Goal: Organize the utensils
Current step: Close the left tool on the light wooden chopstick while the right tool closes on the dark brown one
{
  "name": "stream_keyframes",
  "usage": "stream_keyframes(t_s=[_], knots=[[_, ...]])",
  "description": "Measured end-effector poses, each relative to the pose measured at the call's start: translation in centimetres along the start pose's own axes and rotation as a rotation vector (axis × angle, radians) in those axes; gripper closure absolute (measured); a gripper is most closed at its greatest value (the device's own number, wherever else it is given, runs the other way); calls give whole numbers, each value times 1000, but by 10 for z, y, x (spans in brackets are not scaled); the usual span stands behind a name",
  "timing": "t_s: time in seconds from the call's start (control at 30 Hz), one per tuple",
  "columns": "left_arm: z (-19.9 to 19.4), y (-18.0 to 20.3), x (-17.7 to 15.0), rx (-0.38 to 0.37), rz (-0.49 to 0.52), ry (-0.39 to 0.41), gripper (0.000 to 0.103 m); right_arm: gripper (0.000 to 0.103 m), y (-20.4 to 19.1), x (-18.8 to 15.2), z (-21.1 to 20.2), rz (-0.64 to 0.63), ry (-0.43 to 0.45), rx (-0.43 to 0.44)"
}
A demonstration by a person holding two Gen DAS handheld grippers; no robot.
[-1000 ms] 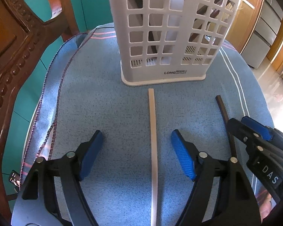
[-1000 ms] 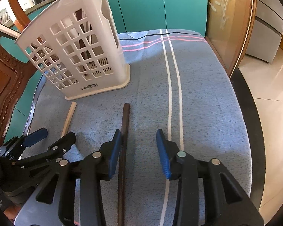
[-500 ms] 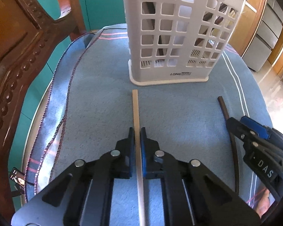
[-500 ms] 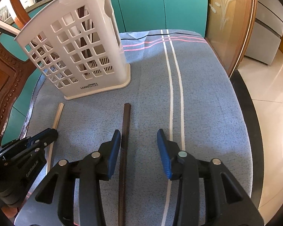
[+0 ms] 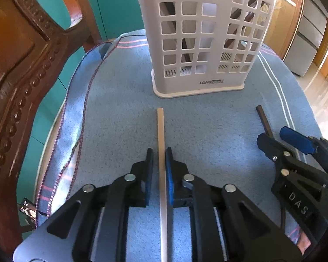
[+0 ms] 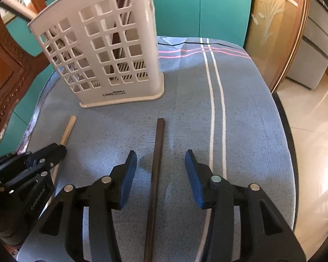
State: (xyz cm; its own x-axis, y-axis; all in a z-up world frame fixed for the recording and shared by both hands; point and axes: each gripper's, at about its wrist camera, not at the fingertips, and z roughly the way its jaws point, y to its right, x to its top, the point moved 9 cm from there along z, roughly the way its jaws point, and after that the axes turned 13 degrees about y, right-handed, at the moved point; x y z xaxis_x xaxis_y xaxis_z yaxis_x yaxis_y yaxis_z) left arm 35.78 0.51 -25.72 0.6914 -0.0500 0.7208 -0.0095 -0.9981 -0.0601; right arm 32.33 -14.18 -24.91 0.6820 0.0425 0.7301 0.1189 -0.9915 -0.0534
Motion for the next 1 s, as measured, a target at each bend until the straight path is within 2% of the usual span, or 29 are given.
stream_keyframes(t_s=[0.17, 0.73, 0.8, 0.83, 0.9, 0.93, 1.0], knots=[[0, 0, 2, 31, 34, 18, 82, 53, -7, -1, 2, -82, 21, -53], [3, 10, 6, 74, 85, 44, 74, 54, -6, 2, 8, -70, 21, -50], [4, 10, 6, 73, 86, 44, 74, 61, -7, 2, 7, -65, 20, -40], [4, 11, 6, 73, 88, 44, 74, 70, -7, 3, 6, -62, 21, -38], [3, 10, 5, 74, 91, 44, 74, 80, -6, 4, 5, -56, 22, -36], [3, 10, 5, 75, 92, 45, 74, 88, -5, 5, 5, -50, 22, -36], [4, 10, 5, 75, 91, 44, 74, 94, -3, 7, 4, -29, 20, -19]])
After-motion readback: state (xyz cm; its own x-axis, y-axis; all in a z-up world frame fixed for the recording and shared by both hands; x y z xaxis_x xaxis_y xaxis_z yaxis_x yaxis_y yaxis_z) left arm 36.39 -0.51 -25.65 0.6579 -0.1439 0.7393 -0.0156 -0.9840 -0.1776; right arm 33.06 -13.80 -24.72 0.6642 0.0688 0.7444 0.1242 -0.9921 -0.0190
